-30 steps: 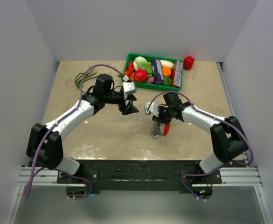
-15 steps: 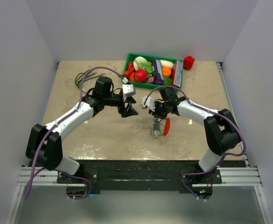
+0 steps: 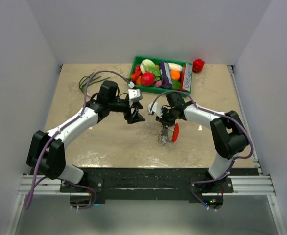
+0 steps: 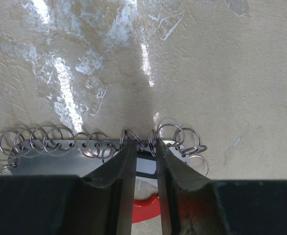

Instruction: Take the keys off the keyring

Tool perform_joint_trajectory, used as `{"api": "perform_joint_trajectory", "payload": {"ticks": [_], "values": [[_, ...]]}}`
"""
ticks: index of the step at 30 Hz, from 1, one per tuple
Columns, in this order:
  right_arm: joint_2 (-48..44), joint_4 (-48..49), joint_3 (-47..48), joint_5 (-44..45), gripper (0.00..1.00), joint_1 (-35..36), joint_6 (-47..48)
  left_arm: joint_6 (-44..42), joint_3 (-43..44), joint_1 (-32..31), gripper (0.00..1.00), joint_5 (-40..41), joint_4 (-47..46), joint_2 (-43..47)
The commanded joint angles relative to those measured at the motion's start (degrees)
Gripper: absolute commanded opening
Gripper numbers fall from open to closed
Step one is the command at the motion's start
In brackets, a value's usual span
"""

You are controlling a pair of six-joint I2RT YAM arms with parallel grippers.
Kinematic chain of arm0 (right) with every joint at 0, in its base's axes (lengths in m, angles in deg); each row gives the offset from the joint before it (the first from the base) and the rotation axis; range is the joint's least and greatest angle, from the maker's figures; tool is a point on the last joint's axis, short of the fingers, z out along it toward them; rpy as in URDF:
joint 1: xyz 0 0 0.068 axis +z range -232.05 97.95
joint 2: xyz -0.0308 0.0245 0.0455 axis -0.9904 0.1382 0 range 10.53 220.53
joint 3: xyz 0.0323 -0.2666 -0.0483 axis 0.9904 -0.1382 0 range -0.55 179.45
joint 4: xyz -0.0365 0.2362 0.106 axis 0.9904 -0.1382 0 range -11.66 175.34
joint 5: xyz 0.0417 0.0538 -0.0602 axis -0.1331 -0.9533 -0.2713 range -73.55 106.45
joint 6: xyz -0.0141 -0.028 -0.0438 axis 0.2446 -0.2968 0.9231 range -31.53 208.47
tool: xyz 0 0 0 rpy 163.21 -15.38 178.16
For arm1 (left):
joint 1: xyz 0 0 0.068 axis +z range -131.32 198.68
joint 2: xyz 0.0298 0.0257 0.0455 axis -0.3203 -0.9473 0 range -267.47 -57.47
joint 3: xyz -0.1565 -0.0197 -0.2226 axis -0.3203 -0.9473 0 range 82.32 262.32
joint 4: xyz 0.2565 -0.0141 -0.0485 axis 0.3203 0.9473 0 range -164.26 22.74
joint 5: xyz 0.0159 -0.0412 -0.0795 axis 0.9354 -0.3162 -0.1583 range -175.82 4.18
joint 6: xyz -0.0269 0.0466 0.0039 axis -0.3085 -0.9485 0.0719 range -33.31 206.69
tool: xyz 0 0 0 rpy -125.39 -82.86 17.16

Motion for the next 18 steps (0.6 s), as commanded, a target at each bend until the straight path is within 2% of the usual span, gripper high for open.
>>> {"api": "perform_joint_trajectory", "payload": {"ticks": [1, 2, 4, 6, 12, 18], "values": [[1.1, -0.2, 2.7, -0.7, 0.24, 0.1, -0.5, 0.3, -0.6, 0.4, 0.72, -1.7, -2.4, 1.7], [1.3, -0.3, 2.9, -0.8, 0.17, 0.1, -0.5, 0.2, -0.7, 0.4, 0.72, -1.7, -2.5, 1.6], [1.8, -1.0, 3.5, -1.2, 0.11, 0.1, -0.4, 0.2, -0.7, 0.4, 0.72, -1.7, -2.6, 1.5], [2.4, -1.7, 4.0, -1.7, 0.00, 0.2, -0.2, 0.2, -0.8, 0.4, 0.72, -1.8, -2.5, 1.4], [0.1, -3.4, 4.2, -3.4, 0.00, 0.1, 0.3, 0.2, -0.7, 0.4, 0.72, -1.9, -2.6, 1.1], [-8.8, -4.7, 4.1, -7.5, 0.00, -0.5, -1.7, -0.8, -0.4, 0.4, 0.73, -1.9, -3.3, 0.2]]}}
